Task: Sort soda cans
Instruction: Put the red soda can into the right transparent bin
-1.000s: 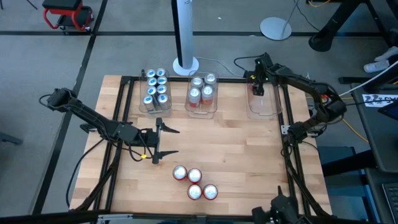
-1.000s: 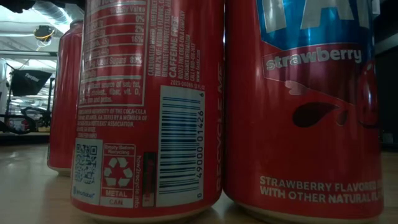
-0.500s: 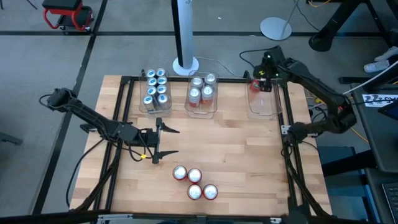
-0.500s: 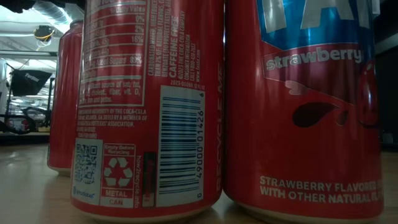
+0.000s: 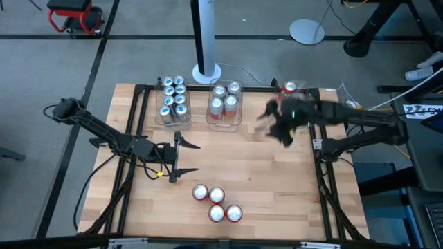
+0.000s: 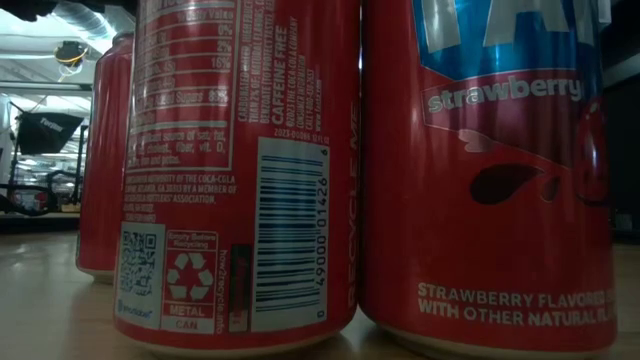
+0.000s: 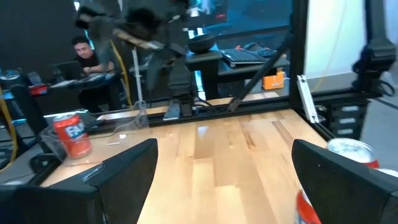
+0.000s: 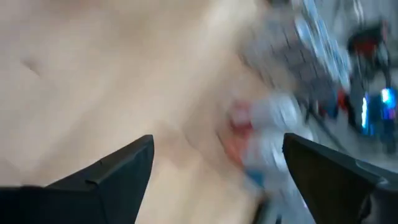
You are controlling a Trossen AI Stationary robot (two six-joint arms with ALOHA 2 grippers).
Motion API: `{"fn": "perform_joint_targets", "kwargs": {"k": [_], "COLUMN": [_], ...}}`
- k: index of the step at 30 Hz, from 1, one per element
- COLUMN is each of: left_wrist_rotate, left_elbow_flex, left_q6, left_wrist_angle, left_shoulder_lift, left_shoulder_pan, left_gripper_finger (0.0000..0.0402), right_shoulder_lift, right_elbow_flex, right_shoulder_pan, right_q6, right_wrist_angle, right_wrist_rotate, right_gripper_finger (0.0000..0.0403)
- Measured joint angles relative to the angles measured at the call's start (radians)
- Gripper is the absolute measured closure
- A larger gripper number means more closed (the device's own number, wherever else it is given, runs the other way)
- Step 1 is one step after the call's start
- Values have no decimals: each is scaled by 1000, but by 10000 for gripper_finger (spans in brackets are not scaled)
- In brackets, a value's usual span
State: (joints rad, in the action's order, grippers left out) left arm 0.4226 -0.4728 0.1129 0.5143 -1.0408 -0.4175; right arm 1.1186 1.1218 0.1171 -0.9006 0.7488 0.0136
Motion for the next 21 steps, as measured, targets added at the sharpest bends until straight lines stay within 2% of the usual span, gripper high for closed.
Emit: {"fn": "perform_joint_targets", "kwargs": {"k": [5, 10, 15, 21], "left_wrist_rotate": [-23, -29, -31, -31], "left_elbow_flex": [0, -58, -168, -268], "left_q6": [1, -31, -47, -86], "left_wrist_angle": [0, -95, -211, -323], "left_shoulder_lift": [-2, -24, -120, -205], "left_shoulder_pan": [0, -16, -54, -95], "left_gripper_finger": [43, 43, 43, 43], "right_shoulder_lift": [50, 136, 253, 384], "right_elbow_flex": [-25, -25, -25, -24], "right_shoulder_pan": [-310, -518, -632, -656], "right_q6": [71, 120, 203, 375], "right_wrist_angle": [-130, -251, -375, -550], "right_wrist_rotate": [-77, -117, -127, -101], "right_gripper_finger": [47, 47, 47, 47]}}
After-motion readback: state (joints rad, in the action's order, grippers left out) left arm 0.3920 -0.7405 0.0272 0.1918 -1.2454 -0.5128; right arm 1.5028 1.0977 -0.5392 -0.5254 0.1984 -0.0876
